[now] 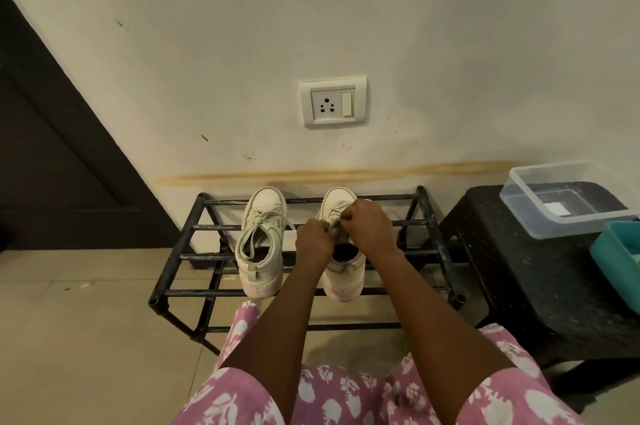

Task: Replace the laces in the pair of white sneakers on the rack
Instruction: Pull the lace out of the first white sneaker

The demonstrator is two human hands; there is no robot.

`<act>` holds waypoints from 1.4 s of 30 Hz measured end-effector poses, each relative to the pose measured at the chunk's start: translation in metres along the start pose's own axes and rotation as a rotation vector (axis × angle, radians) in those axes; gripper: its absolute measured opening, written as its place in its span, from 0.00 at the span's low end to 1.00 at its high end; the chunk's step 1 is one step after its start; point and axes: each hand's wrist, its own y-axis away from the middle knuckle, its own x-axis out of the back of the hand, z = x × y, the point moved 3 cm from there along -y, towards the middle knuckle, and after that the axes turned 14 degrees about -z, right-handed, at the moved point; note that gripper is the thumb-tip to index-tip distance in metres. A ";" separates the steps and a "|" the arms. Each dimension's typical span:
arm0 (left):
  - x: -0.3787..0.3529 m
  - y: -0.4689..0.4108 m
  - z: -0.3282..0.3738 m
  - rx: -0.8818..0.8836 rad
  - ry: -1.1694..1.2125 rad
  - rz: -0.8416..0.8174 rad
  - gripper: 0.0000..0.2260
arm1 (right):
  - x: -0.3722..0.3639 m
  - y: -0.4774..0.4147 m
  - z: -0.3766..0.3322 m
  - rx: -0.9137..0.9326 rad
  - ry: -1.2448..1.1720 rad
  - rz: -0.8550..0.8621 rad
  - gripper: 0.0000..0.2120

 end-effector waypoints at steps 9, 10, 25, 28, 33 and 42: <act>-0.001 0.000 0.002 0.003 0.024 0.003 0.13 | -0.003 -0.005 0.021 -0.313 -0.642 0.070 0.07; -0.001 0.002 0.002 0.004 0.025 0.003 0.13 | -0.004 -0.005 0.025 -0.365 -0.775 0.107 0.05; -0.004 0.003 0.002 0.002 0.014 0.025 0.17 | 0.000 -0.003 0.002 0.001 0.023 -0.011 0.11; -0.005 0.003 0.002 0.008 0.023 0.026 0.17 | 0.001 -0.002 0.004 -0.013 0.029 0.039 0.11; -0.006 0.004 0.001 0.018 0.045 0.023 0.15 | 0.009 -0.002 0.022 -0.210 -0.390 0.107 0.09; -0.005 0.004 0.001 0.031 0.077 0.003 0.15 | 0.005 -0.001 0.050 -0.506 -0.702 -0.031 0.16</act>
